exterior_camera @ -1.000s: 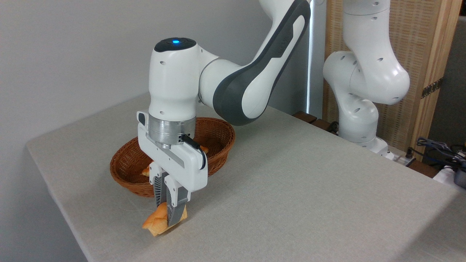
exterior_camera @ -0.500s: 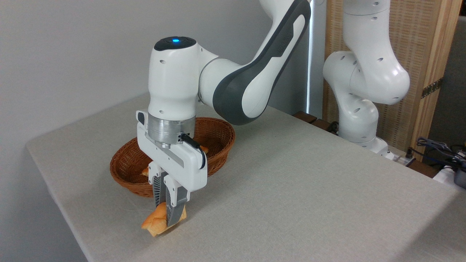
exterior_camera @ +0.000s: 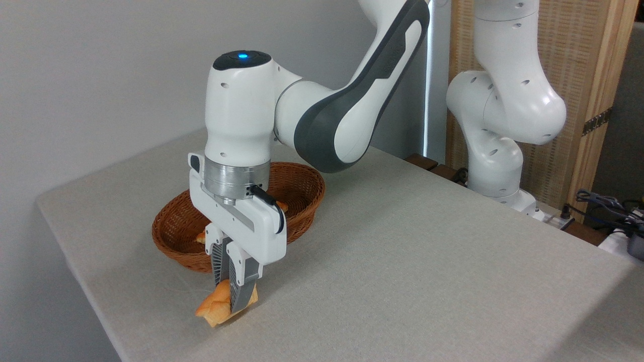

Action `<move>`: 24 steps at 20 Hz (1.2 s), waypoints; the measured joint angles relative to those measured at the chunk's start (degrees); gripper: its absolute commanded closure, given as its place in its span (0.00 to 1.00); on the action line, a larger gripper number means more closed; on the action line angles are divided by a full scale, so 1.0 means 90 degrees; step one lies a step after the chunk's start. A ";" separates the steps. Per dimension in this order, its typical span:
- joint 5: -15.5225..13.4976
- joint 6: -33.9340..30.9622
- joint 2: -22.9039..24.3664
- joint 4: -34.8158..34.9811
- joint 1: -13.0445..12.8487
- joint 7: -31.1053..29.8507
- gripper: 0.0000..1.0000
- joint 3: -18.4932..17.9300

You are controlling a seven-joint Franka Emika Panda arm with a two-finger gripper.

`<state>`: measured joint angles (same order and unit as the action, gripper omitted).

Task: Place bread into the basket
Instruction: 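Lift the roll and lower it into the wicker basket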

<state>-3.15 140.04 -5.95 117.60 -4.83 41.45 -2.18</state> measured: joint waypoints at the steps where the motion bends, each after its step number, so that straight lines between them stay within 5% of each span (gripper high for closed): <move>1: -0.0001 -0.0076 0.0000 -0.0007 0.0000 -0.0006 0.74 0.0000; 10: -0.0113 -0.3359 0.0180 -0.2056 -0.0010 -0.0009 0.70 0.0021; 15: -0.0487 -0.3512 0.0202 -0.2353 -0.0024 -0.0009 0.70 0.0077; 18: -0.0513 -0.3715 0.0242 -0.2368 -0.0038 -0.0200 0.69 0.0548; 20: -0.0513 -0.3758 0.0247 -0.2337 -0.0036 -0.0437 0.60 0.0983; 24: -0.0510 -0.3753 0.0286 -0.2042 0.0334 -0.0517 0.18 0.1804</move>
<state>-7.73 106.26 -3.38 99.22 -1.83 36.80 14.06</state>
